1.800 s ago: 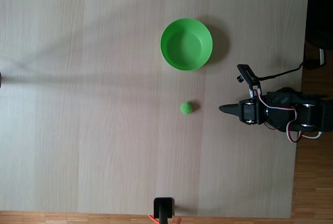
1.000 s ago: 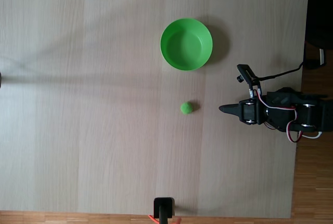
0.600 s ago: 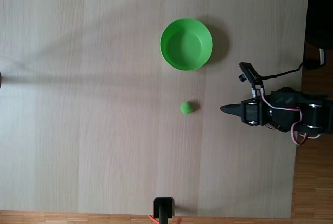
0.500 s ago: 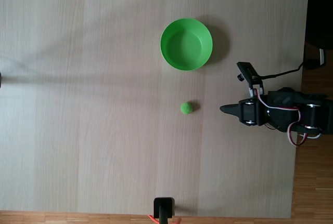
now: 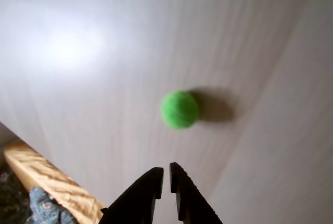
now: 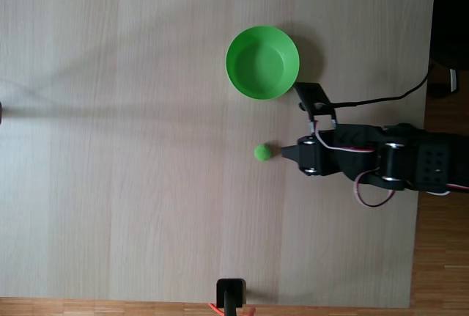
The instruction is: Grasp a green pompom and put it in the green bowl.
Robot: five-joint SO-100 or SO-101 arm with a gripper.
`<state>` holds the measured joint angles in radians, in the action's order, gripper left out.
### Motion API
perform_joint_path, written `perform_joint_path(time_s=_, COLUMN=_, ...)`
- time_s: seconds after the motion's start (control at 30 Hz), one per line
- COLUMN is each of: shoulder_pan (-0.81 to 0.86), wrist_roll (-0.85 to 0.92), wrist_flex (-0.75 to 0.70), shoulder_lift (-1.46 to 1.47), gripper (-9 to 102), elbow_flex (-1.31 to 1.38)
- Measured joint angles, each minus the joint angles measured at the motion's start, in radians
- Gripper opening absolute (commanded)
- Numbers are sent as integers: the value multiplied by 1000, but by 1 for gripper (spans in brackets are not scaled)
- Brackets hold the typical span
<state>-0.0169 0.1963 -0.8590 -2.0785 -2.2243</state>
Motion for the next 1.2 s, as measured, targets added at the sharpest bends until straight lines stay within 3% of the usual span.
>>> perform_joint_path(time_s=0.37, shoulder_pan=-2, wrist_roll=2, wrist_flex=0, shoulder_lift=296, gripper=1, elbow_flex=169)
perform_joint_path(time_s=0.9, shoulder_pan=-61, wrist_roll=37, wrist_flex=0, shoulder_lift=334, gripper=22, elbow_flex=170)
perform_joint_path(time_s=1.2, shoulder_pan=-61, wrist_roll=71, wrist_flex=-44, shoulder_lift=433, gripper=25, elbow_flex=179)
